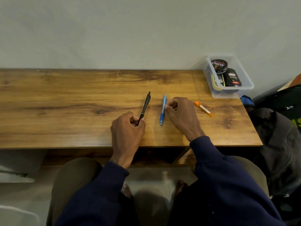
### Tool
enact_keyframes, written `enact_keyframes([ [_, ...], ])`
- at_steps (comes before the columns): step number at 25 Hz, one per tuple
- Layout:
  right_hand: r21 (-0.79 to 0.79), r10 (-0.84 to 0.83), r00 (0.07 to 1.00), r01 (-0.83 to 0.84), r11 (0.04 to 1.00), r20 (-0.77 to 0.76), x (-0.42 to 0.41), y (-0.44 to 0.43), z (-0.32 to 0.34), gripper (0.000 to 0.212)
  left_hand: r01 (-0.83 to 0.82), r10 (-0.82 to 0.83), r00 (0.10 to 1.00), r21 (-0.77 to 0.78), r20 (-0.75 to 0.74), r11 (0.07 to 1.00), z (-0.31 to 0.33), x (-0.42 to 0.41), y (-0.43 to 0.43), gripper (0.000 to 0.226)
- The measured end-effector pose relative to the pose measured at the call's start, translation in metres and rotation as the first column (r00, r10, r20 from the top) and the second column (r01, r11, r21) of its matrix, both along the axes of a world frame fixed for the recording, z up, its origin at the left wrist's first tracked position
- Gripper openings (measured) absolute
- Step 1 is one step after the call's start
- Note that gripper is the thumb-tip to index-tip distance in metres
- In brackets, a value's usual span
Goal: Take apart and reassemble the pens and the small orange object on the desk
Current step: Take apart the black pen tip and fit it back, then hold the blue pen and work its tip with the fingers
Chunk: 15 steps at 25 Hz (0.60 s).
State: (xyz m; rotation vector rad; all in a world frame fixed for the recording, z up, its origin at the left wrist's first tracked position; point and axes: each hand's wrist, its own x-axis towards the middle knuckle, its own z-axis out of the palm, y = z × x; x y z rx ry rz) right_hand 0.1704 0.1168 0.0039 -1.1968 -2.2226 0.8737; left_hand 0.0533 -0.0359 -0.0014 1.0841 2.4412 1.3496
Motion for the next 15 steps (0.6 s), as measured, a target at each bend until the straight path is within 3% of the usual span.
enact_keyframes([
  [7,0.184,-0.104,0.982,0.074,0.980,0.158,-0.015,-0.010,-0.013,0.034,-0.038,0.025,0.987,-0.081,-0.158,0.996,-0.008,0.004,0.013,0.013],
  [12,0.280,-0.161,0.923,0.061,0.958,0.350,-0.023,-0.023,-0.013,0.053,-0.029,0.016,0.986,-0.076,-0.163,0.997,-0.012,0.005,0.013,0.017],
  [15,0.270,-0.152,0.920,0.053,0.961,0.361,-0.023,-0.024,-0.012,0.051,-0.027,0.019,0.990,-0.053,-0.142,0.998,-0.010,0.008,0.012,0.018],
])
